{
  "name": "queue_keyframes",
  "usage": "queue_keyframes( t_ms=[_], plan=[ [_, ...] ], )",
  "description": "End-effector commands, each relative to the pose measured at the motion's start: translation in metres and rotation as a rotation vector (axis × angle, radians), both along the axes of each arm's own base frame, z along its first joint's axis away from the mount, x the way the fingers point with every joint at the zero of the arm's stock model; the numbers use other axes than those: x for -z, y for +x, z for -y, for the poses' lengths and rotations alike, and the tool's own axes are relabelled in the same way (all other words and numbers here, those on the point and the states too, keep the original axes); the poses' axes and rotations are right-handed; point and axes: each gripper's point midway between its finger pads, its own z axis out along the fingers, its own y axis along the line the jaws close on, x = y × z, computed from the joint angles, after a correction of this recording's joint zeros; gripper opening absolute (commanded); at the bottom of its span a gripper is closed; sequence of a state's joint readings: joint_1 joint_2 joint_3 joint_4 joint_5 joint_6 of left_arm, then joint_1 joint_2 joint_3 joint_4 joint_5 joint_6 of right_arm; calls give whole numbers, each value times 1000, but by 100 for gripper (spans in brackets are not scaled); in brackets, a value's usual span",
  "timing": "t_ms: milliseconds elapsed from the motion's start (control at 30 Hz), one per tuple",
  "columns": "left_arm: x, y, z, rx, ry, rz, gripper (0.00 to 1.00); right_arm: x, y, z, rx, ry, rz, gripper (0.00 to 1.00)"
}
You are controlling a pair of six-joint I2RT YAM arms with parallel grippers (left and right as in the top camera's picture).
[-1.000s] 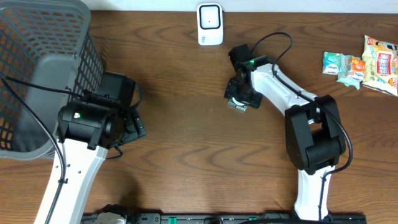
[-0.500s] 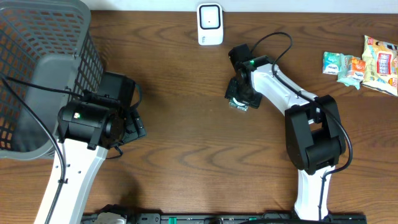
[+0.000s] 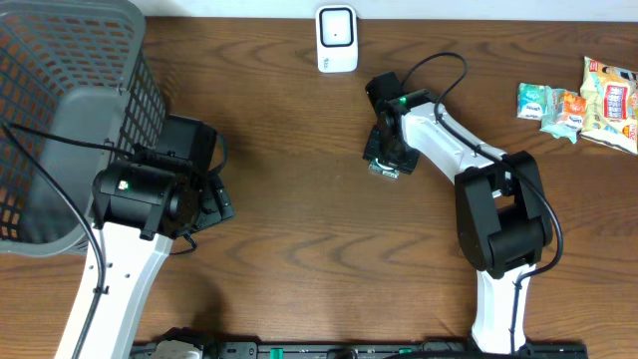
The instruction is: Scan the item barcode
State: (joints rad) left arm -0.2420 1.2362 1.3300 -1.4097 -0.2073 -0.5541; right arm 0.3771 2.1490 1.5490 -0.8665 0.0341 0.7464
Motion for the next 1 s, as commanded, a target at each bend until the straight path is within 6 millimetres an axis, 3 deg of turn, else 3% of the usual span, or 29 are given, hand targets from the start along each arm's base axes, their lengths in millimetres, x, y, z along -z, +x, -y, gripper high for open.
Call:
queue_keyframes(
  t_ms=[0, 300, 633, 767, 967],
  plan=[
    [0, -1, 0, -16, -8, 1, 98, 12, -7, 1, -1, 3, -40, 61],
    [0, -1, 0, -16, -7, 1, 97, 0, -12, -18, 9, 180, -91, 63],
    [0, -1, 0, -16, -7, 1, 98, -27, -21, -34, 50, 452, -182, 62],
    [0, -1, 0, -16, -7, 1, 98, -27, -21, -26, 51, 451, -184, 60],
    [0, -1, 0, -16, -7, 1, 98, -17, -21, -5, 58, 305, -166, 66]
  ],
)
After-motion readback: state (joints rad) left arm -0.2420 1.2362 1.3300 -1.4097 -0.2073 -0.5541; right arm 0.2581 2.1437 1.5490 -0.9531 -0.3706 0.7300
